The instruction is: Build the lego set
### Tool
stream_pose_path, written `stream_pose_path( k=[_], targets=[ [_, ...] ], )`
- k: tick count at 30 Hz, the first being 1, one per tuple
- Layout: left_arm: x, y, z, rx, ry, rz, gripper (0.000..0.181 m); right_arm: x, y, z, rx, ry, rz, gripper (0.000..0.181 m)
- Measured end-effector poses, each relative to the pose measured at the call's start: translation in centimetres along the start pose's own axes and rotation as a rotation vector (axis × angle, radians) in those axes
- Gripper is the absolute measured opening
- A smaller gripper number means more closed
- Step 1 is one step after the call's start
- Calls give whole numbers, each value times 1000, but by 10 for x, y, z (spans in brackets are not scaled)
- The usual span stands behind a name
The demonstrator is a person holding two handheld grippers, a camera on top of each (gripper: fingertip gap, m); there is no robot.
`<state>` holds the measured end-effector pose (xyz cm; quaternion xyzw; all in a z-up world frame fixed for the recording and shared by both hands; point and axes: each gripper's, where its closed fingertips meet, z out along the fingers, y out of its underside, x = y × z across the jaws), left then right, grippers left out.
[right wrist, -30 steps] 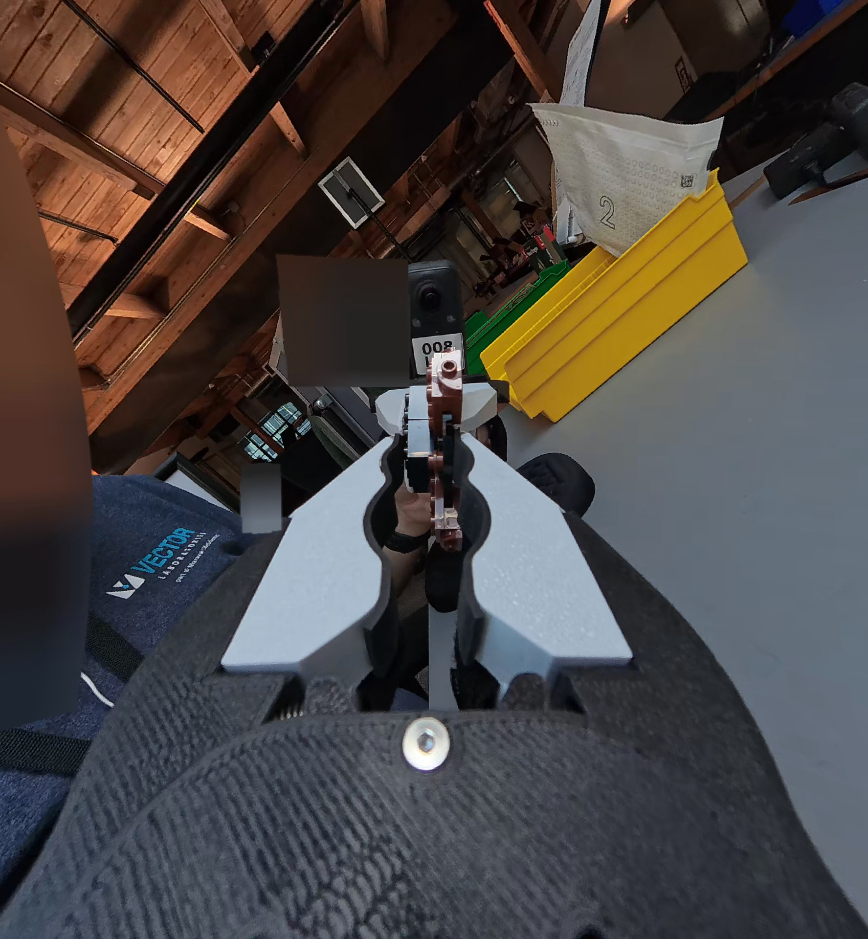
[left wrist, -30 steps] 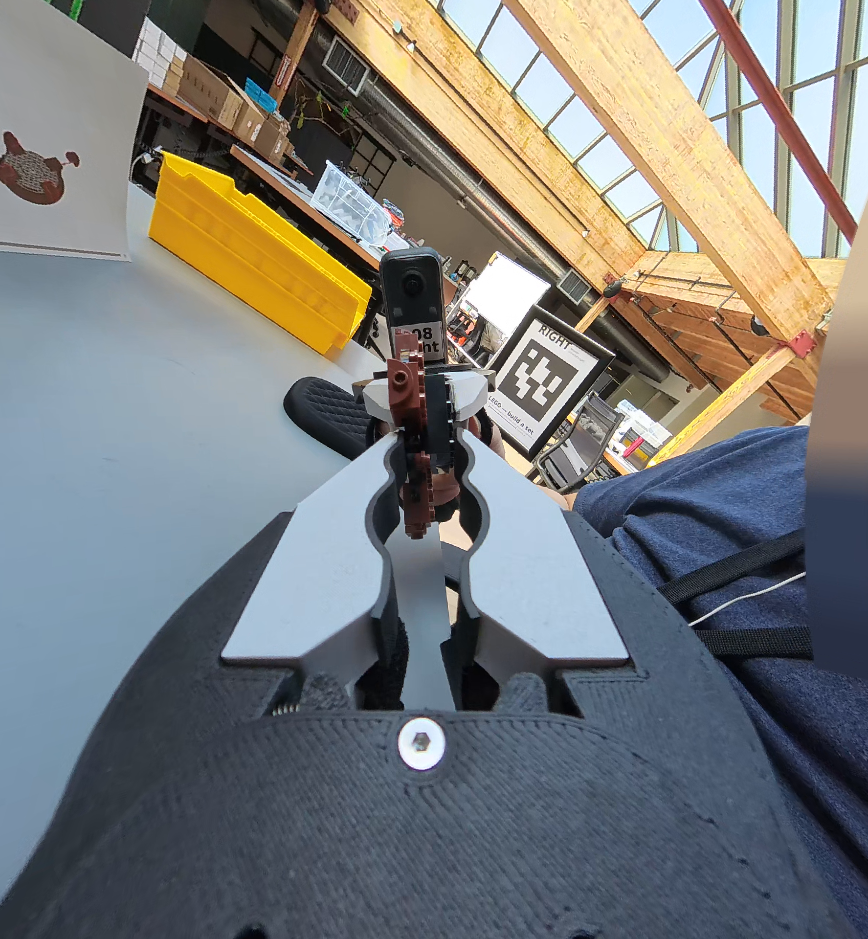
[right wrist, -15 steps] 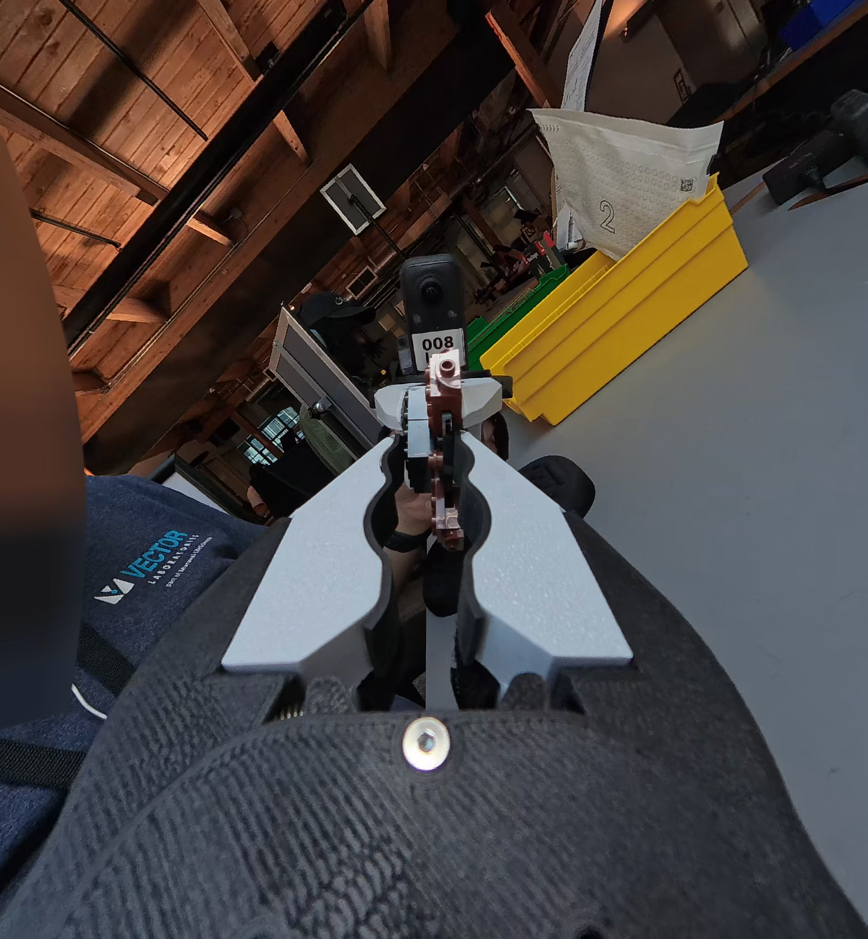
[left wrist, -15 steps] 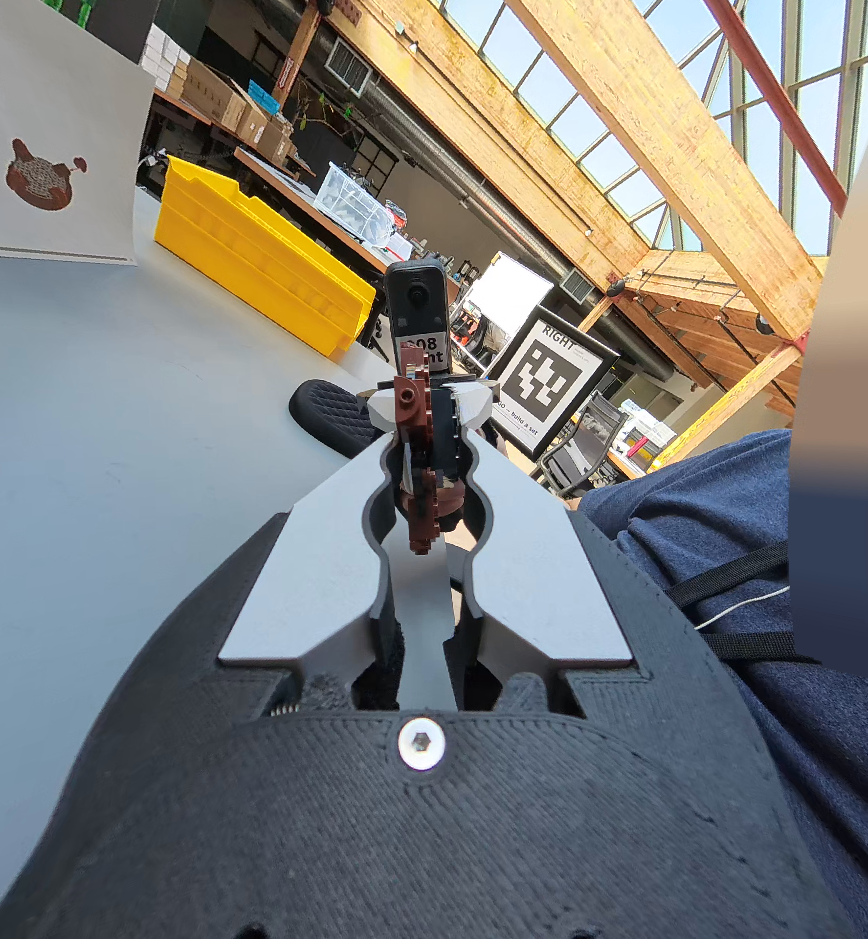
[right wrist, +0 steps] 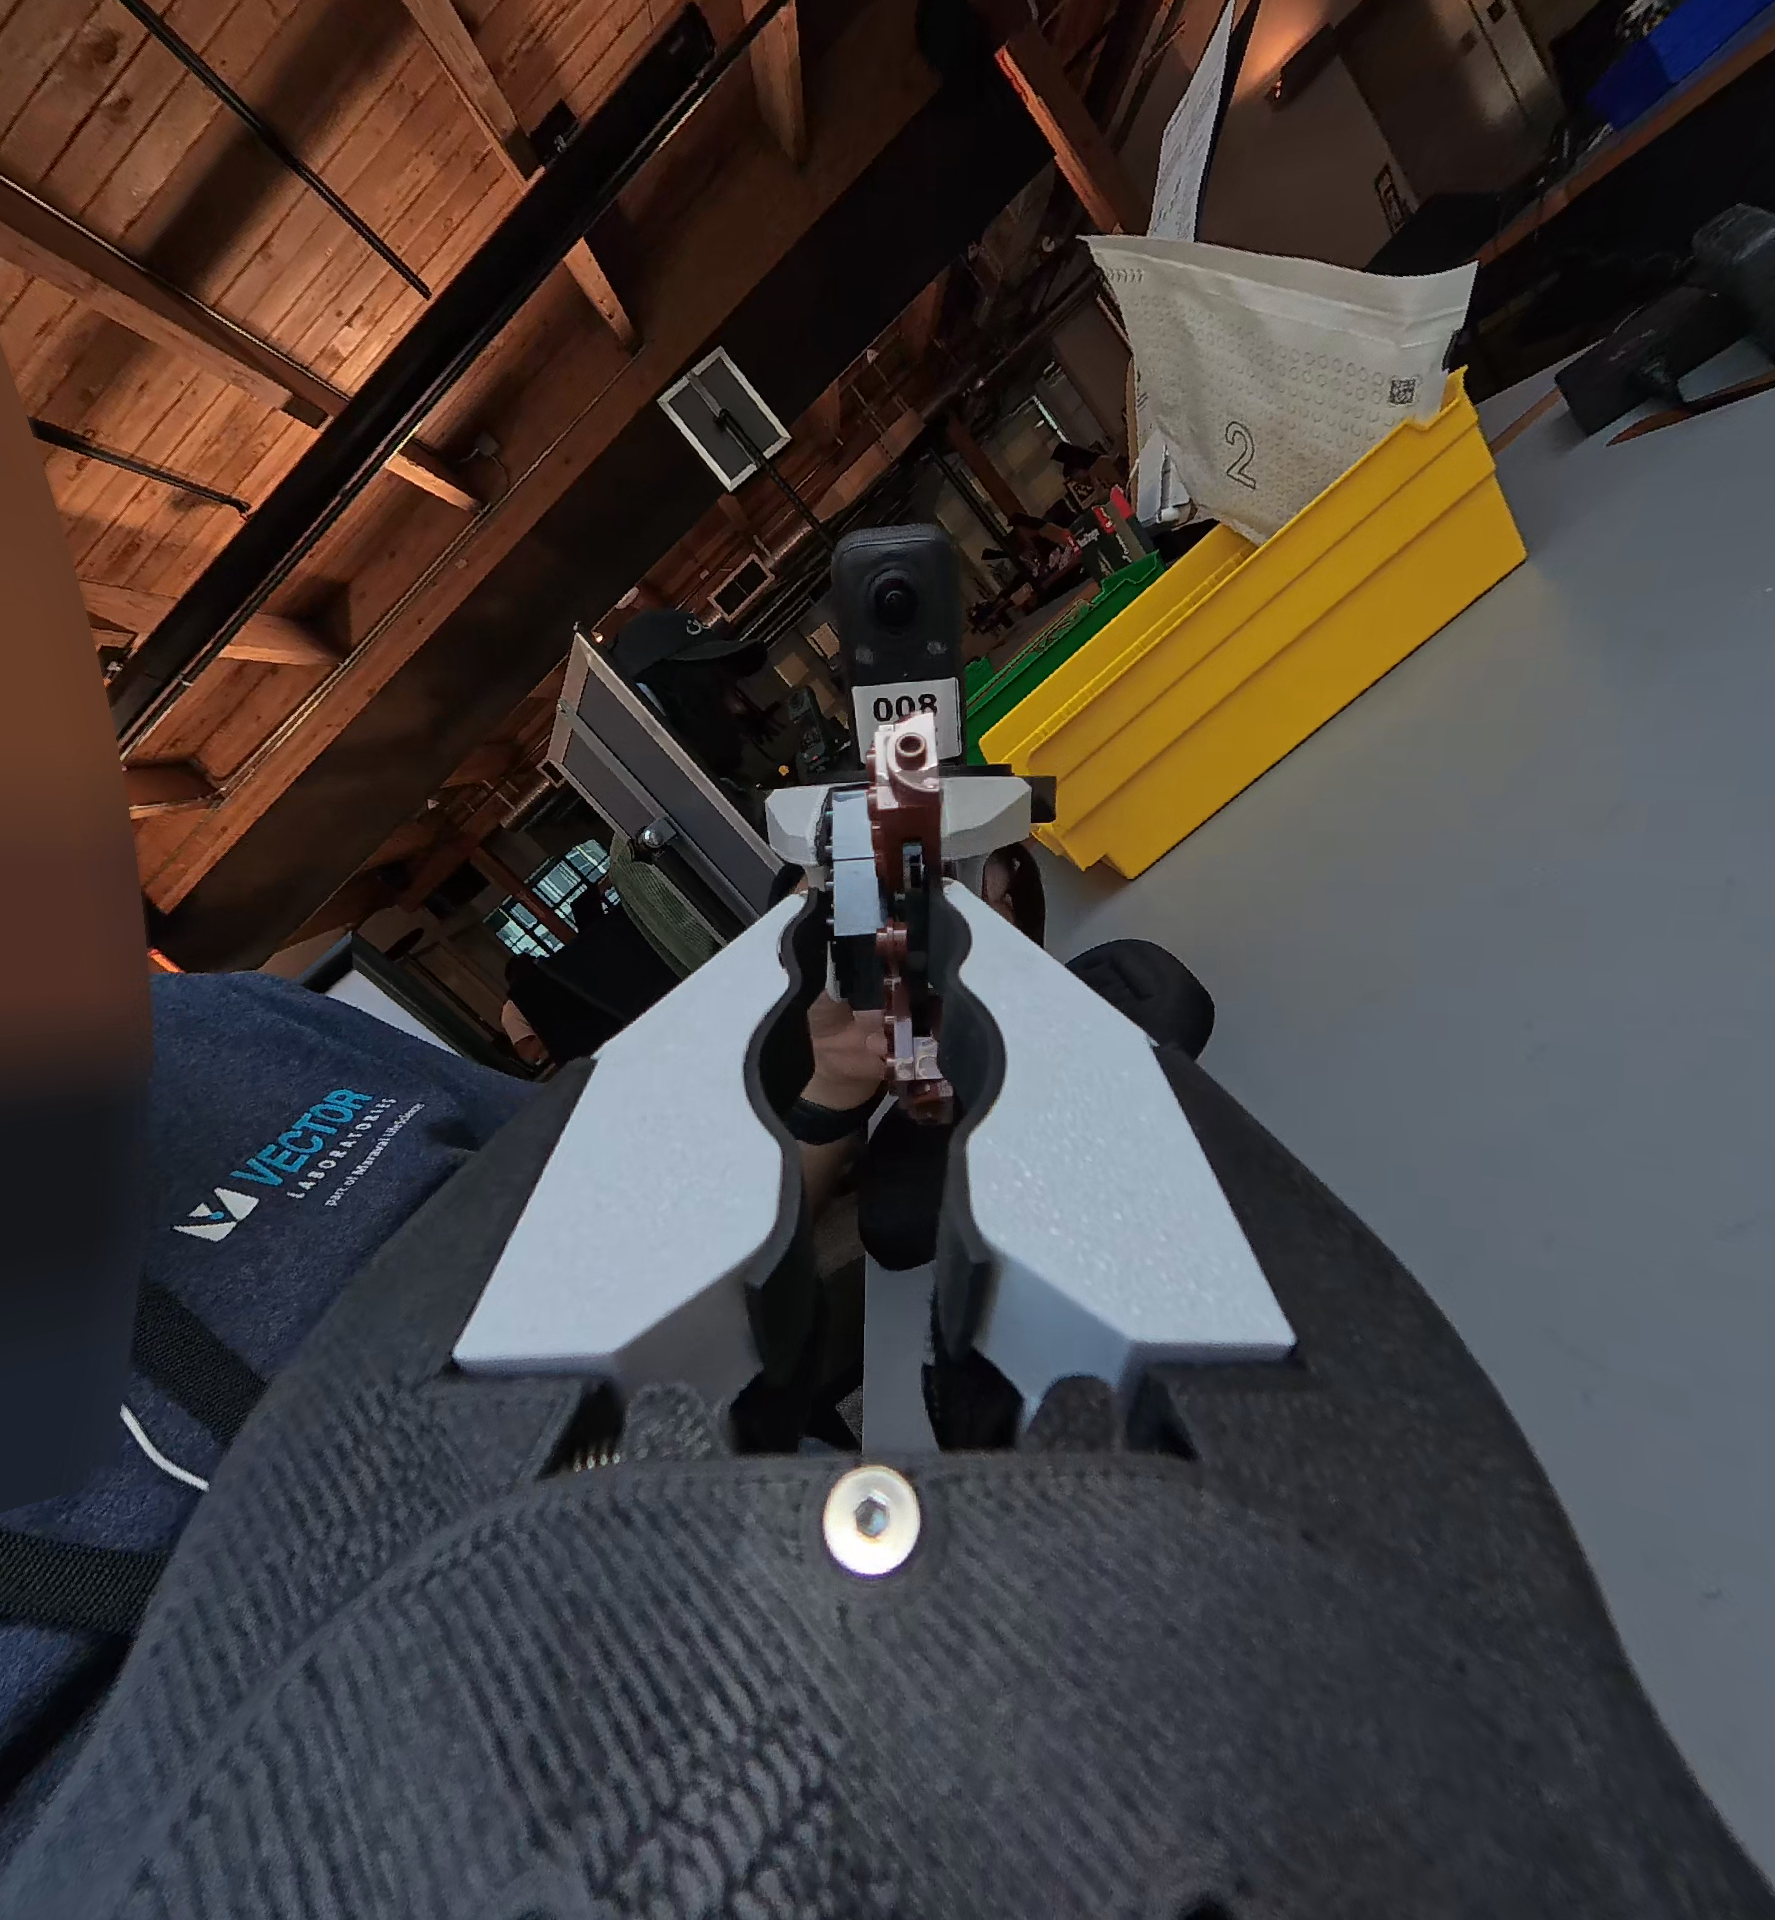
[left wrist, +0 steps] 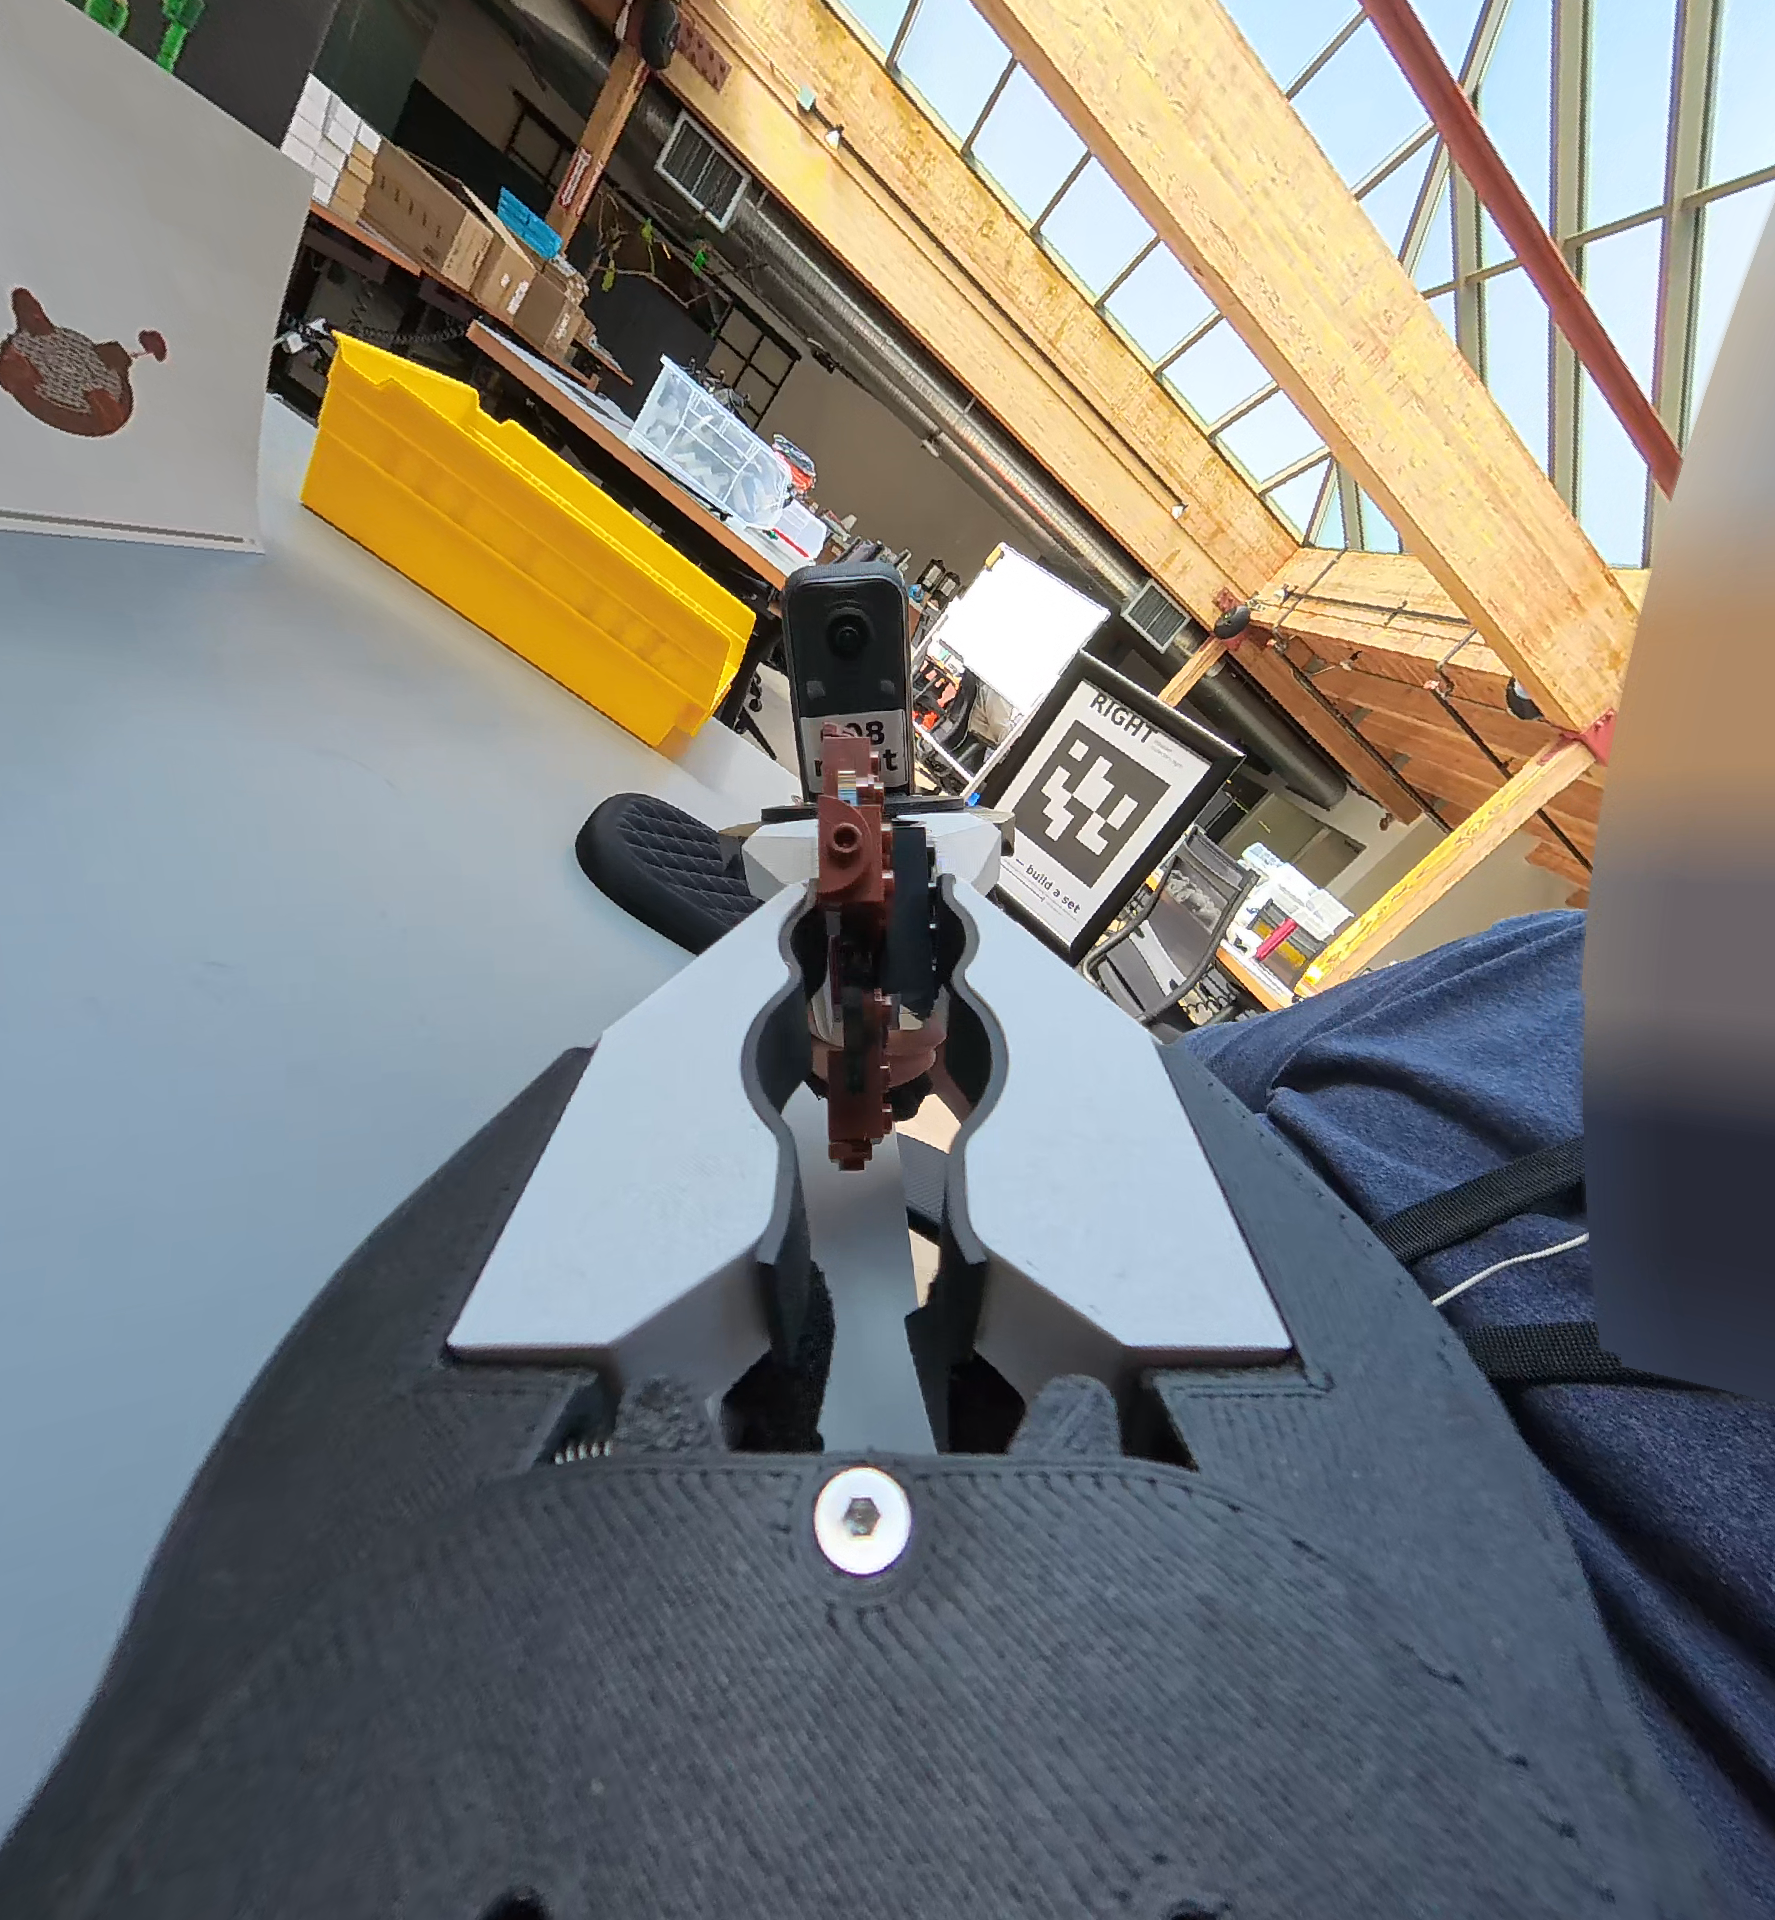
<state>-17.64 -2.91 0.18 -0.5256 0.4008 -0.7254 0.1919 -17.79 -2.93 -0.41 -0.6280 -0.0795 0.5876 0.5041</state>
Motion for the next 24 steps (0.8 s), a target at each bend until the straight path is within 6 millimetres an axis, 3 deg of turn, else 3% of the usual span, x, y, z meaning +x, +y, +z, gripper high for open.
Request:
stream_pose_path(
  k=[7, 16, 24],
  targets=[
    [1, -2, -1, 44, 37, -58, 17, -1, -7, 0, 31, 24, -41, 23],
    [-7, -1, 2, 33, -45, -16, 15, 14, -9, 1, 39, 92, 32, 25],
    [-3, -2, 3, 57, 12, -81, 16, 6, -10, 1, 45, 34, 56, 20]
  ],
)
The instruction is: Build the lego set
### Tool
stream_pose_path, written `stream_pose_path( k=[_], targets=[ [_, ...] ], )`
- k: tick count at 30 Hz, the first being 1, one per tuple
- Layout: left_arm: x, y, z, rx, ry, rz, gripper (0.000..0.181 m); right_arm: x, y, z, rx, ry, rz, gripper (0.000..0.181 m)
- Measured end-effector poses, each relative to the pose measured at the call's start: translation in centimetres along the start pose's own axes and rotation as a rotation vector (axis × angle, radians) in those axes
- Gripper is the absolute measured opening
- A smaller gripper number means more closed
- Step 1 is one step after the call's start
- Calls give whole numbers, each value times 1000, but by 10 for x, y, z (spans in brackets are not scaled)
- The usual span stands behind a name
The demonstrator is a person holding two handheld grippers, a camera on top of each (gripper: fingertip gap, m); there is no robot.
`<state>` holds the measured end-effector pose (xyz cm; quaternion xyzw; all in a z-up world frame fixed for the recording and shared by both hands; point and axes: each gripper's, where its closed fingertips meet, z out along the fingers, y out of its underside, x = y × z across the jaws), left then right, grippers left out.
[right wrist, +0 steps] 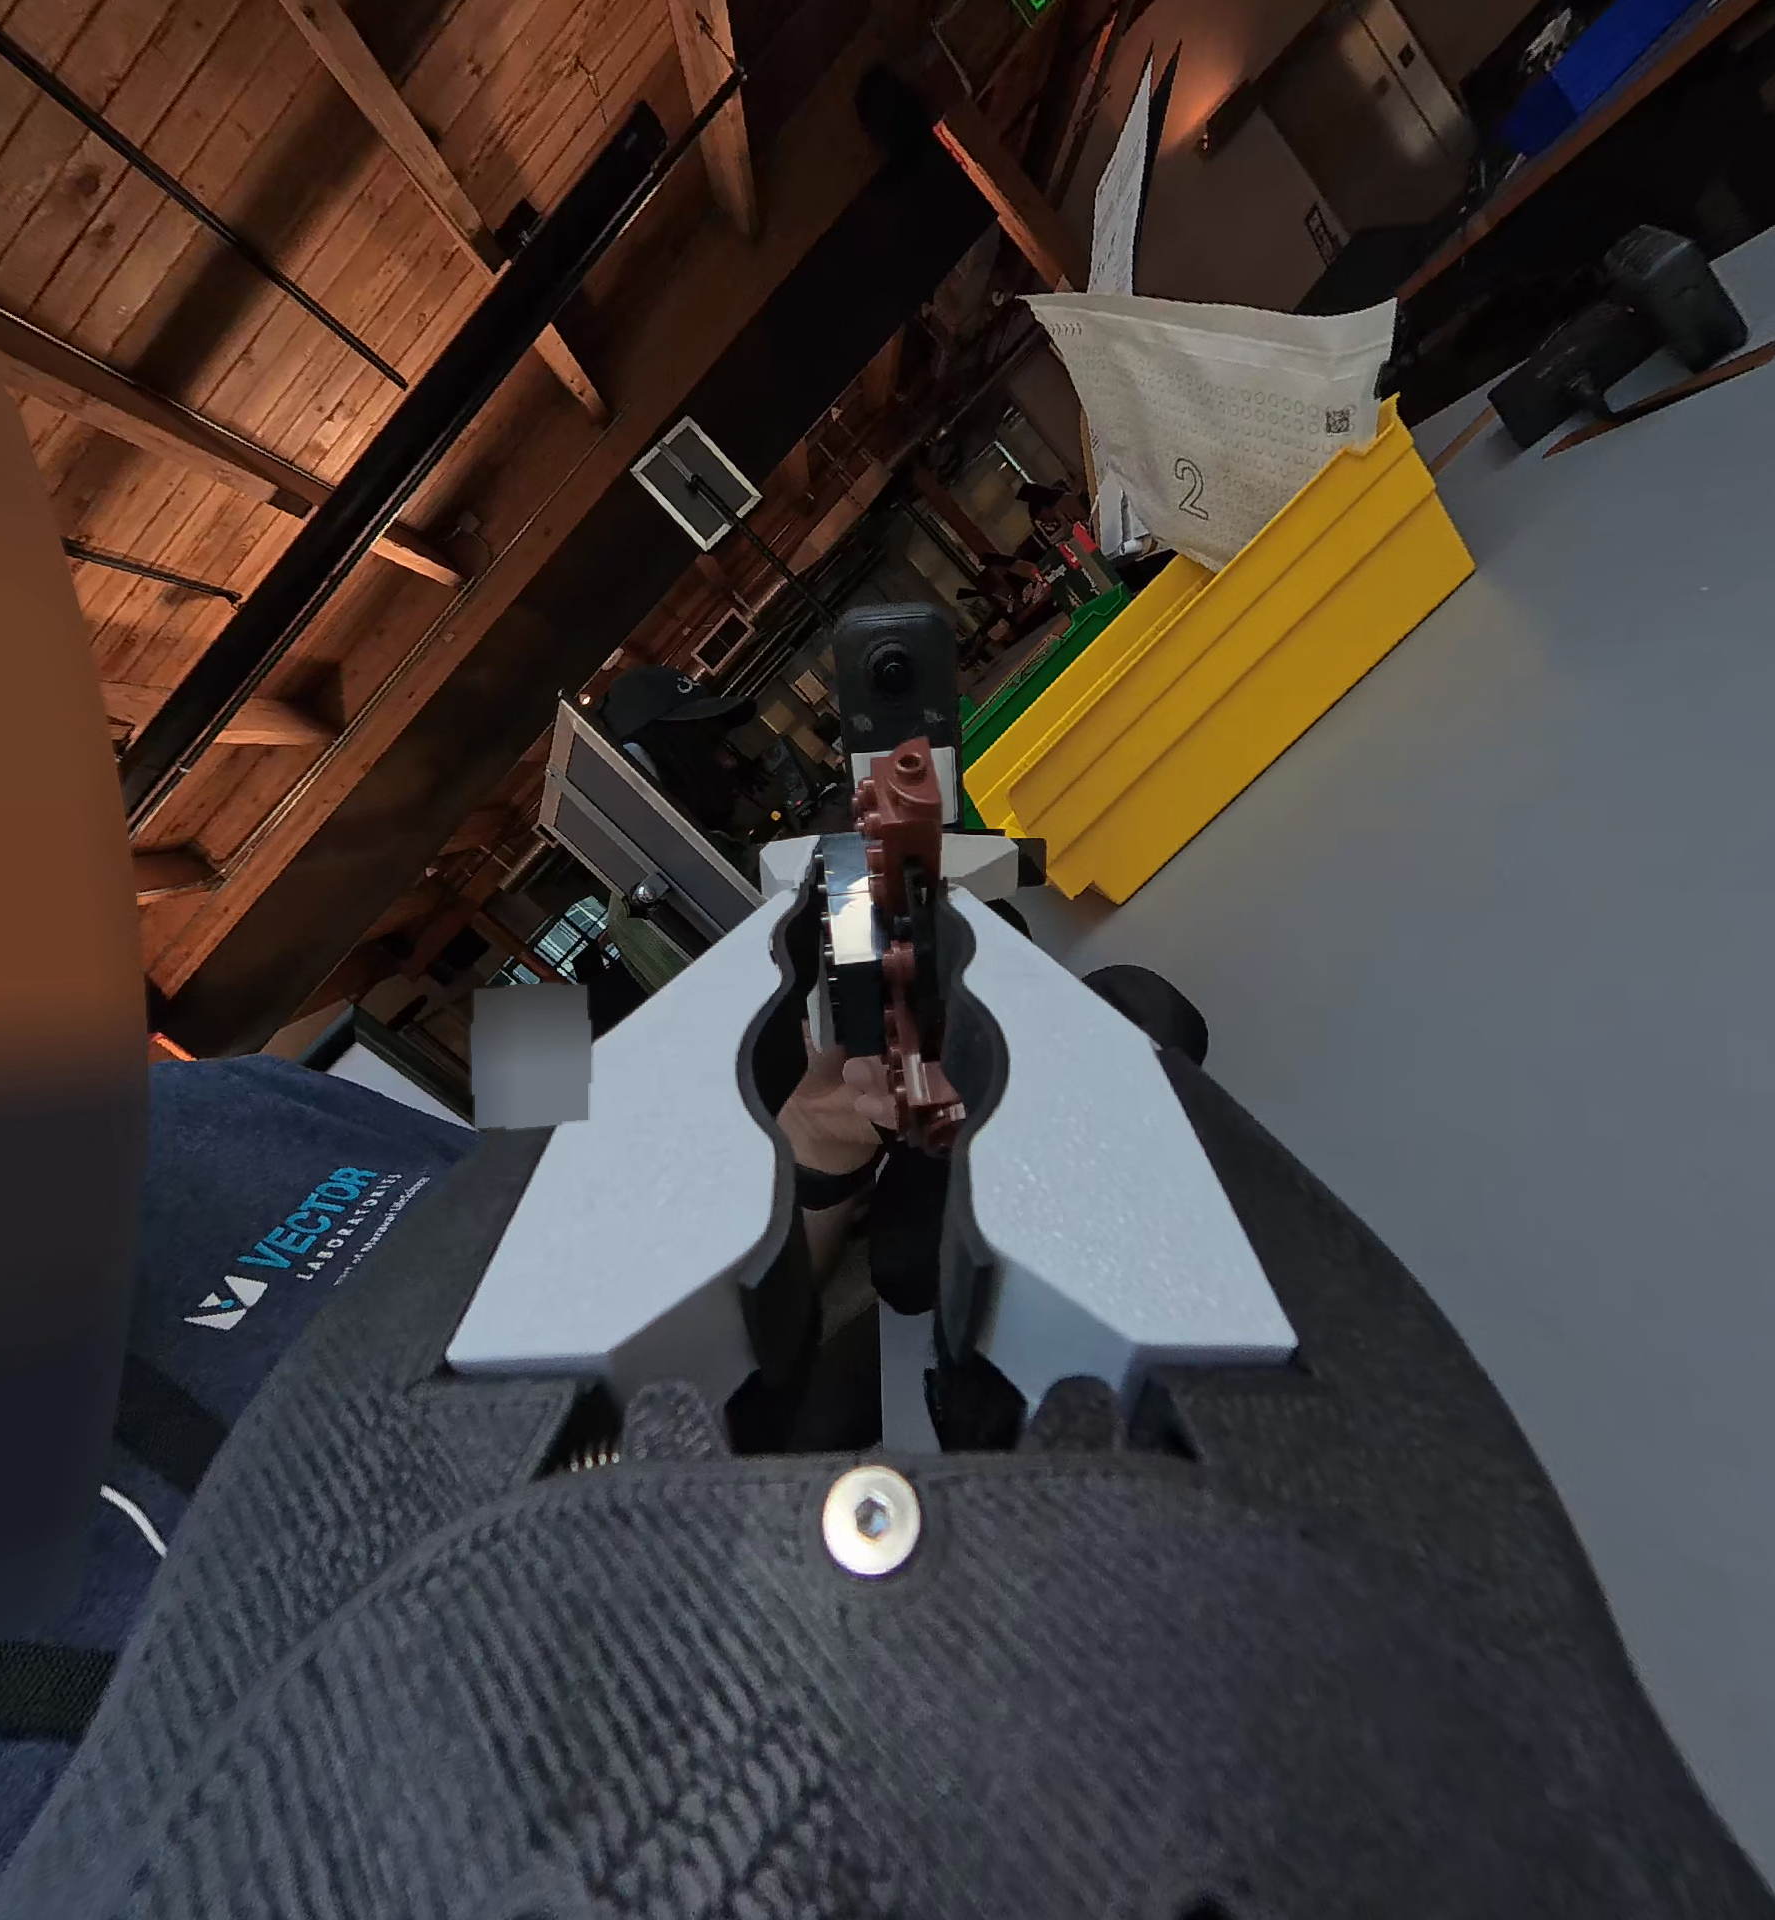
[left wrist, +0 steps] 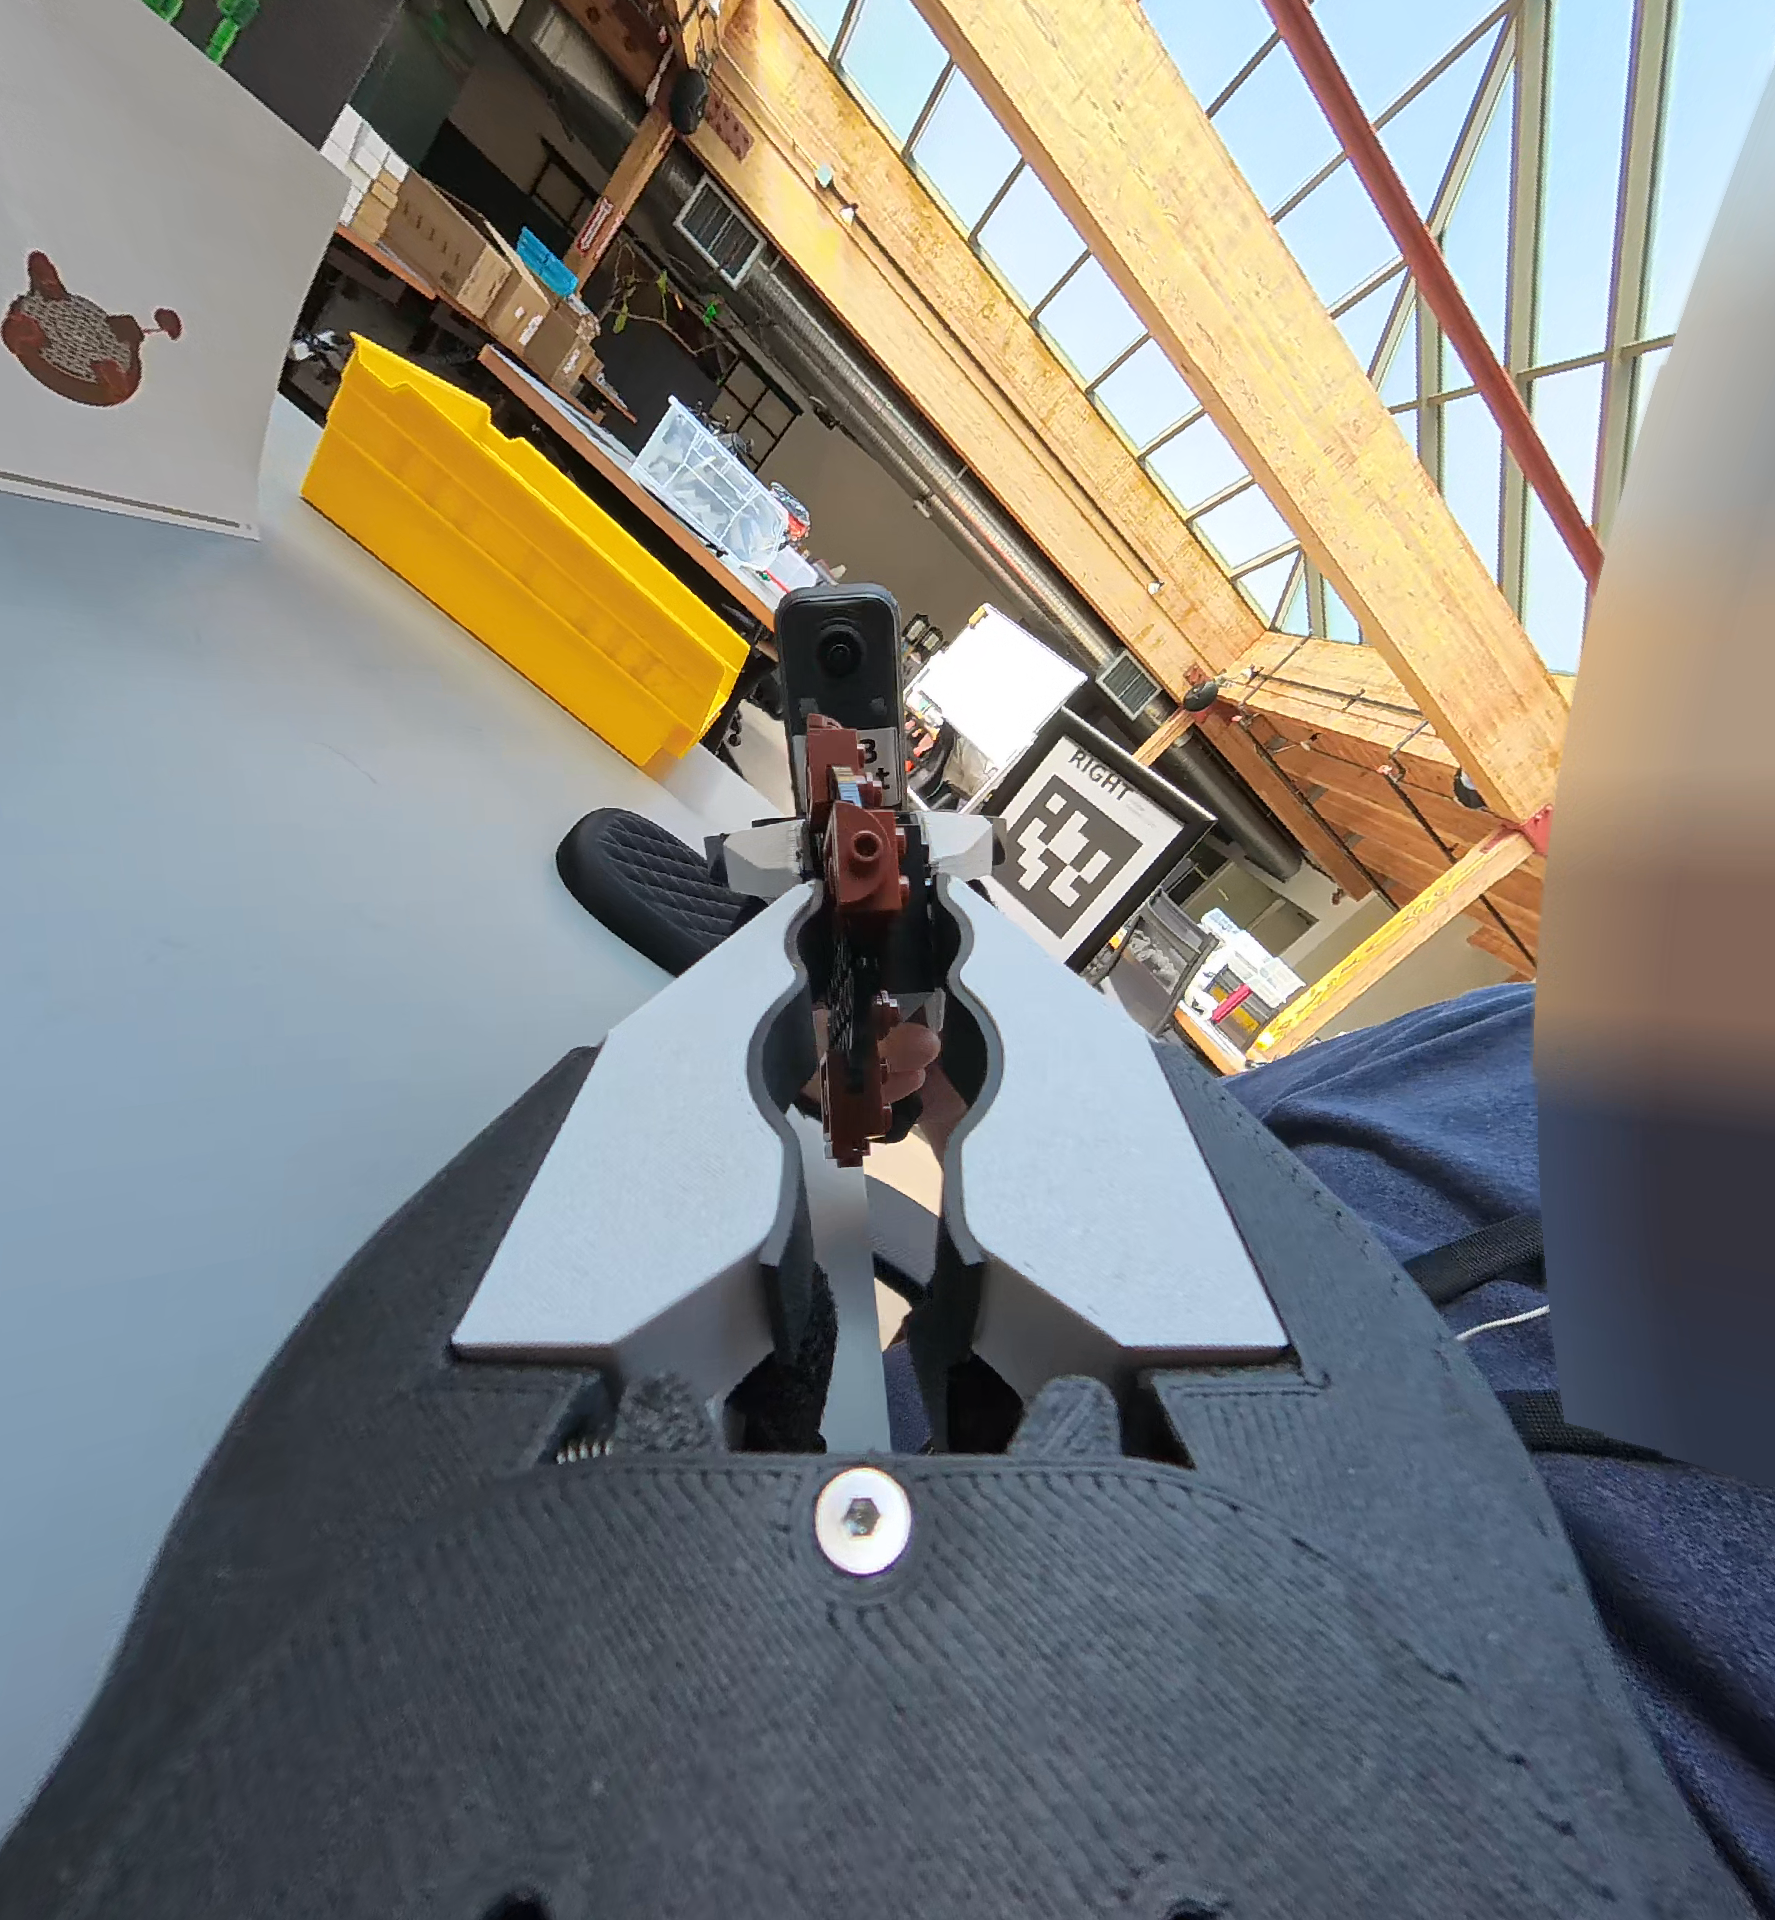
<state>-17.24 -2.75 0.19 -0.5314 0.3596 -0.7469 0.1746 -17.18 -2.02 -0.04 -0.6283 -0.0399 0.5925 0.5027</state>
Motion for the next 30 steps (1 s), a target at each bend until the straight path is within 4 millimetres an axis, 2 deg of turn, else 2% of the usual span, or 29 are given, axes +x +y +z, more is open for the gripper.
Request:
stream_pose_path(
  k=[3, 10, 13, 15, 17, 21, 23, 30],
  targets=[
    [4, -3, -1, 12, 35, -28, 15, -7, -1, -1, -4, -59, 6, 18],
    [3, -4, -2, 25, 34, -39, 16, -6, -1, 0, -15, -53, 28, 17],
    [6, -6, -3, 30, 47, -30, 16, -9, -1, 2, -21, -56, -16, 18],
    [8, -9, -5, 43, 43, -9, 16, -8, 1, 1, -61, -28, -35, 42],
    [9, -15, -8, 62, 46, -11, 15, -6, 6, -1, -108, -10, -56, 30],
    [7, -14, -8, 50, 30, -1, 16, -5, 6, -1, -103, -22, -3, 30],
    [6, -12, -7, 46, 24, 0, 15, -3, 7, 0, -108, -22, 14, 22],
    [2, -10, -4, 38, 1, 4, 15, 2, 6, -1, -82, -18, 63, 22]
  ],
)
